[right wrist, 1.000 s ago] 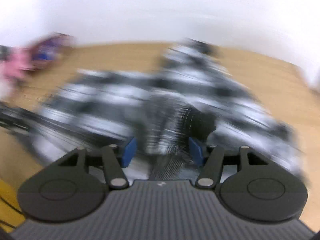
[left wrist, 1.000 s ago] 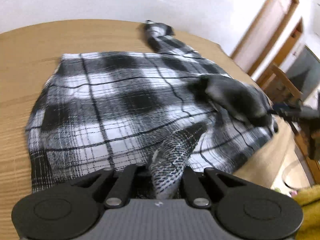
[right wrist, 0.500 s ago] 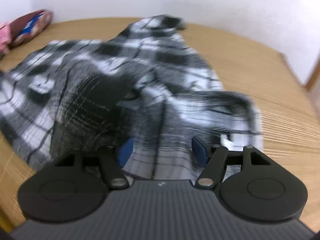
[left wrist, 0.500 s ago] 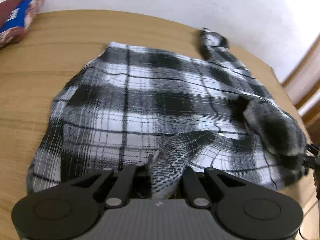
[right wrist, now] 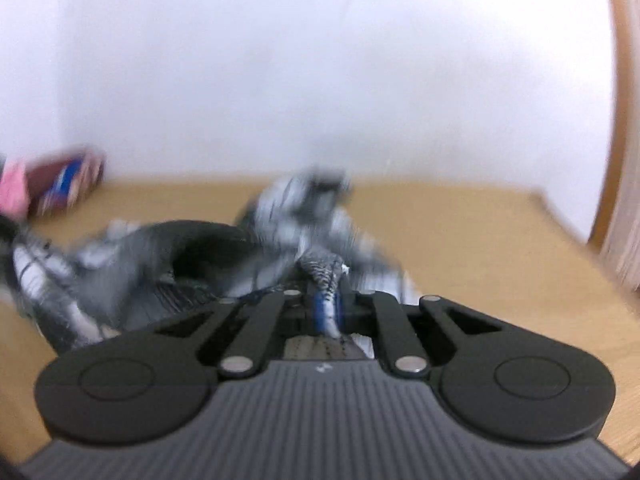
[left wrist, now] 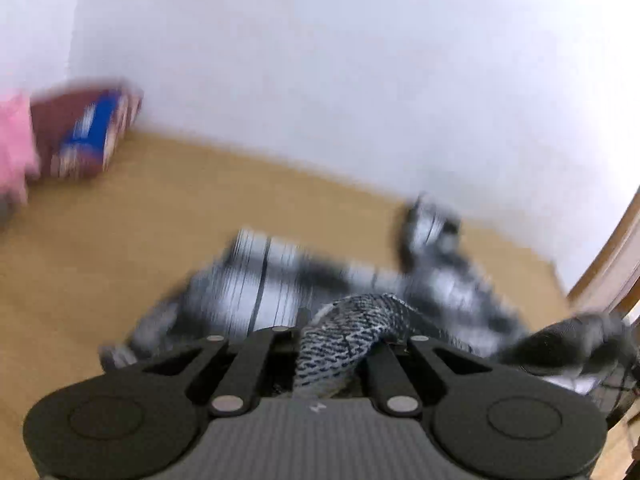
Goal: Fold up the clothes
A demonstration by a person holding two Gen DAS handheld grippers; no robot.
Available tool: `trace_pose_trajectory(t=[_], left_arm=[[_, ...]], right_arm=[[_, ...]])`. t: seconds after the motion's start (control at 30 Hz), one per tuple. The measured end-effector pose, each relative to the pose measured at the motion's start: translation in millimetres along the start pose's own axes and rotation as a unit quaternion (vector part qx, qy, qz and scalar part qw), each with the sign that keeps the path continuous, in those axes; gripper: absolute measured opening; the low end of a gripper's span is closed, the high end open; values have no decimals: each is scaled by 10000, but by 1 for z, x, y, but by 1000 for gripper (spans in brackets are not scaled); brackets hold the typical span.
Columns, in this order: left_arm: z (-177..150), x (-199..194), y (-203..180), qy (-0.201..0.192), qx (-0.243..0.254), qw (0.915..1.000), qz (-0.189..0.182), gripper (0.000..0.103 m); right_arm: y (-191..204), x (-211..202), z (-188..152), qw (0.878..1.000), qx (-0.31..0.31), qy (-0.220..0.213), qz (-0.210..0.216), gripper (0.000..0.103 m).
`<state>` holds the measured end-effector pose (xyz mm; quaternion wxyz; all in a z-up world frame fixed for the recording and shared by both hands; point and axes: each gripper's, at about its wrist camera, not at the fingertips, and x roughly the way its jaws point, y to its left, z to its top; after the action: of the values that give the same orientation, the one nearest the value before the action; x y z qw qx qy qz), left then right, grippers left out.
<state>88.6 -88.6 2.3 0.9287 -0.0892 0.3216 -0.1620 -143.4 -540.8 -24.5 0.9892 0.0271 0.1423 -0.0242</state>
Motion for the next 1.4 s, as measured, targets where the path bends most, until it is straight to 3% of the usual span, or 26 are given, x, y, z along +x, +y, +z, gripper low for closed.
trace_pose_trajectory(t=[0.1, 0.2, 0.33, 0.57, 0.67, 0.8, 0.93, 1.03, 1.1, 1.23, 1.4], left_arm=[[46, -37, -20, -820, 378, 9958, -173, 6], [96, -82, -38, -1604, 830, 9829, -368, 6], [159, -160, -65, -2529, 1527, 9548, -327, 6], [238, -309, -103, -3812, 2353, 8940, 26, 7], [257, -365, -108, -4079, 2353, 8822, 52, 7], [274, -418, -107, -4051, 2364, 8832, -25, 8], [283, -443, -103, -3858, 2437, 8898, 28, 10], [280, -434, -107, -3667, 2507, 8959, 90, 12], [271, -424, -98, -3442, 2563, 9032, 111, 13], [266, -332, -88, -2640, 2611, 9284, 110, 16], [255, -161, -83, -1526, 2772, 9471, 532, 16]], right_arm=[[7, -23, 55, 9941, -23, -1056, -244, 9], [19, -51, 118, 9795, -218, -1958, -422, 9], [44, -98, 206, 9503, -625, -2960, -736, 9], [101, -209, 340, 8840, -1390, -4218, -1458, 9], [127, -254, 381, 8580, -1805, -4446, -1835, 9], [152, -301, 420, 8374, -2194, -4520, -2153, 9], [166, -324, 447, 8305, -2460, -4403, -2363, 9], [171, -315, 459, 8283, -2749, -4160, -2556, 9], [169, -292, 461, 8332, -2944, -3864, -2642, 10], [150, -215, 443, 8646, -3063, -3131, -2462, 10], [123, -63, 376, 8927, -3500, -1869, -2136, 10]])
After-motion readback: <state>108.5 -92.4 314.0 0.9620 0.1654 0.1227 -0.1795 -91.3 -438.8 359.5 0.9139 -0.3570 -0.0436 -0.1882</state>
